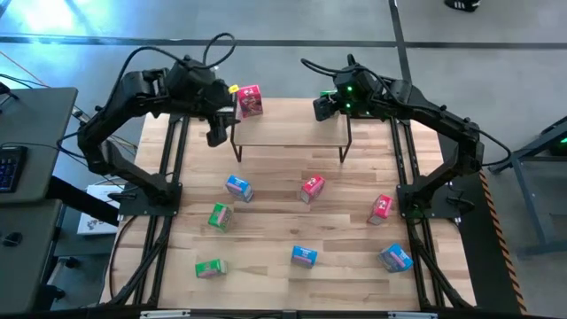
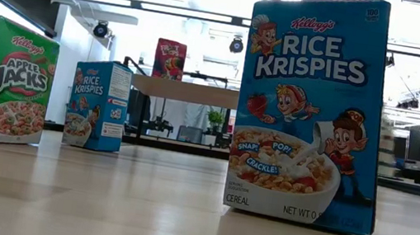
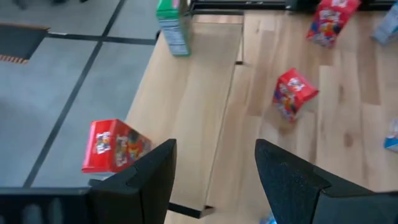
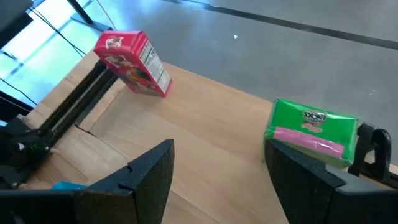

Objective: Stack cereal on shelf
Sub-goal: Put the center blue cereal box on the shelf

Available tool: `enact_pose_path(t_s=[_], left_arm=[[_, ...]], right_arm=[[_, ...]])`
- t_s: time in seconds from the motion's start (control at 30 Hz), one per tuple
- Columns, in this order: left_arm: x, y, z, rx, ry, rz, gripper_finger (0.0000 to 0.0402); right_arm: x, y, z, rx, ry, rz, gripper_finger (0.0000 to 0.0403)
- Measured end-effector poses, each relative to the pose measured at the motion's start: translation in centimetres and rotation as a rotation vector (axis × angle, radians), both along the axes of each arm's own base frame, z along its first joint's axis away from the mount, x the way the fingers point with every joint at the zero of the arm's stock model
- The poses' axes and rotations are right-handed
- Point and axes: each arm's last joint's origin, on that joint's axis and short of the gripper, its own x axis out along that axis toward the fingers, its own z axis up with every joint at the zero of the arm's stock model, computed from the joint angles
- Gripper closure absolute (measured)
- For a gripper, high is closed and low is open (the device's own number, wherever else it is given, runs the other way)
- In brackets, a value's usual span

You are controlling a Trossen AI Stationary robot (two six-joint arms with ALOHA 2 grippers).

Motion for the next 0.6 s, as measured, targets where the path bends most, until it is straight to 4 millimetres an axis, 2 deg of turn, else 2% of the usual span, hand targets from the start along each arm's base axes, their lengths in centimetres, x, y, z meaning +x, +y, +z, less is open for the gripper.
enact_pose_path(t_s=[0.3,0.6], left_arm=[[-0.5,-2.3,0.6,-0.014,-0.037,-0.074,0.0192],[-0.8,-3.3,0.8,-0.024,-0.055,-0.103,0.0192]], right_arm=[[0.5,0.3,0.2,0.125,-0.104,0.122,0.0159],[1.4,1.8,0.5,0.189,-0.162,0.294,0.0159]])
